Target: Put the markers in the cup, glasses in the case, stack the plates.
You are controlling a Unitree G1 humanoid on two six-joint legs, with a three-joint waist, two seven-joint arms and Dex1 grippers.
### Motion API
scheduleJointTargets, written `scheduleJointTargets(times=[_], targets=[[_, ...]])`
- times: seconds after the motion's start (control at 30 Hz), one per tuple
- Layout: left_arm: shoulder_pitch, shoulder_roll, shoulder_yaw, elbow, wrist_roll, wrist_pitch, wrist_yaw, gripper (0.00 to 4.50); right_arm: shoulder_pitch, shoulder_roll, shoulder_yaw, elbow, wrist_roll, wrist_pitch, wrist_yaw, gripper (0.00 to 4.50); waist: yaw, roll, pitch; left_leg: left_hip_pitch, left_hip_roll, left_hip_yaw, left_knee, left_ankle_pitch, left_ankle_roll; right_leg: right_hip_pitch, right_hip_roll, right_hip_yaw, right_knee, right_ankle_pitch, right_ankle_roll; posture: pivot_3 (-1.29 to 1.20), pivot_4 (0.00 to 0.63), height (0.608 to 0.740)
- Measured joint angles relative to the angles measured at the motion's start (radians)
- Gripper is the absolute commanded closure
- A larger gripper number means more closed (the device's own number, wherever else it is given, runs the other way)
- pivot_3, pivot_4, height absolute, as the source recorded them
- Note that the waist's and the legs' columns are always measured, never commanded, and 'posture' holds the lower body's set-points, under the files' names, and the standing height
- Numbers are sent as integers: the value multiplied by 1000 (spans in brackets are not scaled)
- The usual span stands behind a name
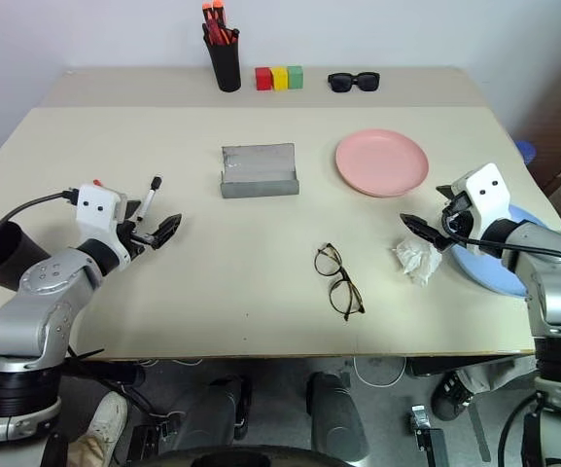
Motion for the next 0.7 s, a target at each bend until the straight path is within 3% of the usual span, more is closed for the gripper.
scheduleJointTargets(times=[0.47, 0.7], targets=[[-9, -21, -22, 1, 6, 0, 18, 168, -4, 40, 39, -13, -11, -4, -24, 0, 0, 0, 0, 0, 0, 0, 1, 0, 0, 1, 0, 0, 0, 0, 0, 0, 150, 740], [-131, -23, -34, 77, 48, 5, 66, 168, -38, 100, 78, -90, -16, -1, -70, 0, 1, 0, 0, 0, 0, -1, 1, 0, 0, 1, 0, 0, 0, 0, 1, 0, 150, 740]])
